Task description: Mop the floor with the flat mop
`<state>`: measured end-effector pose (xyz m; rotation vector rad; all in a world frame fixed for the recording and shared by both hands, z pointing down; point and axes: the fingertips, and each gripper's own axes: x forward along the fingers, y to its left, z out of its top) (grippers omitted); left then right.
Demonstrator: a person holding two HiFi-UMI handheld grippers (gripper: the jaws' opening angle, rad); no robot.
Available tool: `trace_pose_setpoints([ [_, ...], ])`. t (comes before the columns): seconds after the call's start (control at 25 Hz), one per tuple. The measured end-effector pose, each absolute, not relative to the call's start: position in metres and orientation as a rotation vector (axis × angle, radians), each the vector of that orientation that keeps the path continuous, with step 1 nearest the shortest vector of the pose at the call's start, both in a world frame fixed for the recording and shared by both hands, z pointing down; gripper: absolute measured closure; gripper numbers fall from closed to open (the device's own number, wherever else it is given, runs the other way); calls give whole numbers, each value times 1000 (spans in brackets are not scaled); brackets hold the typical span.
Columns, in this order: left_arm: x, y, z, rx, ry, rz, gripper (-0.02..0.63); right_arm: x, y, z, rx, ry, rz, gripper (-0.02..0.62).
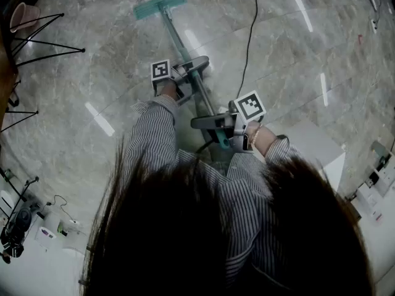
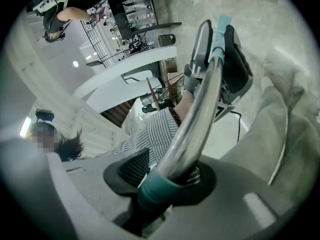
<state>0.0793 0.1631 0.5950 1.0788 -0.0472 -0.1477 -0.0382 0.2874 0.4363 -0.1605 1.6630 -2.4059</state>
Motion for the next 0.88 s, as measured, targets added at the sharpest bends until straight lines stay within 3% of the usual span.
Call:
trace_pose_setpoints([
  [0.2, 55, 171, 595, 1089, -48, -122, 405, -31, 292, 437, -149, 1689, -2437, 451],
  [0.8, 73, 165, 586, 1084, -75, -215, 449, -26, 292, 440, -185, 1752, -2568, 451],
  [0.88, 75, 164, 588, 1083, -84, -222, 451, -19, 287, 440, -196, 1673, -2567, 410],
])
